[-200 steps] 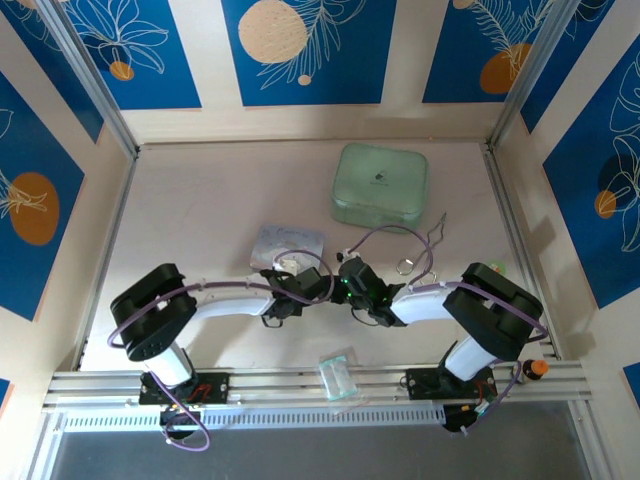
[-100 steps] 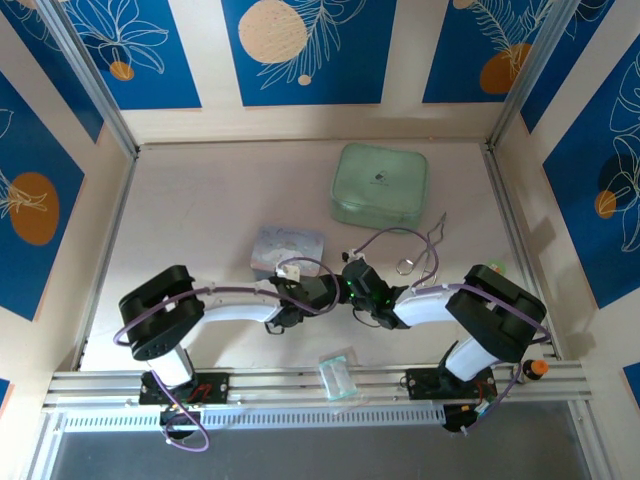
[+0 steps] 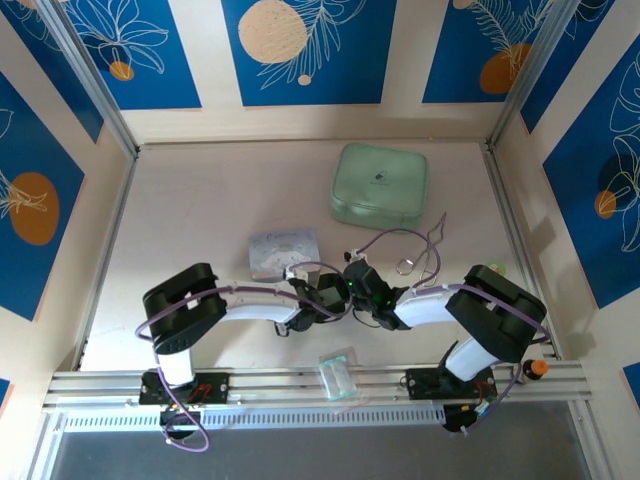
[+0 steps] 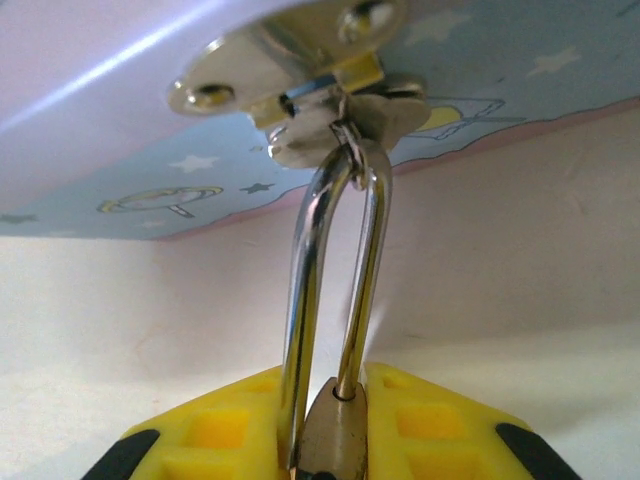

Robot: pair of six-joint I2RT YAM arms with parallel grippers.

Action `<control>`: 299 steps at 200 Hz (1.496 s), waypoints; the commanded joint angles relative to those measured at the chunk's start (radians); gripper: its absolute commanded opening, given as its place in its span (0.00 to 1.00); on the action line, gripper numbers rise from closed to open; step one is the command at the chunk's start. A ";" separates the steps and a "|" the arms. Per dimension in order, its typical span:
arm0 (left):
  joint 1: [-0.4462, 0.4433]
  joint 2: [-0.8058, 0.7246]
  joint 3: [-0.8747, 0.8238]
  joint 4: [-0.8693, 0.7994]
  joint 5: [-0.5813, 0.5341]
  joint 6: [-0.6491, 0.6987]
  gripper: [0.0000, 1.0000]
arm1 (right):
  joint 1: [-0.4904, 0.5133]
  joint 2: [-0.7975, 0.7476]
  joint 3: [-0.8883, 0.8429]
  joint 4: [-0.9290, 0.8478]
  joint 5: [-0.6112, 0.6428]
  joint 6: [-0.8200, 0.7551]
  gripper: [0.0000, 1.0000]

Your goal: Unlock the padlock with the key

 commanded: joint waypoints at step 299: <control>-0.074 -0.235 -0.066 0.104 0.060 0.049 0.61 | -0.043 -0.017 -0.125 -0.032 -0.011 0.042 0.66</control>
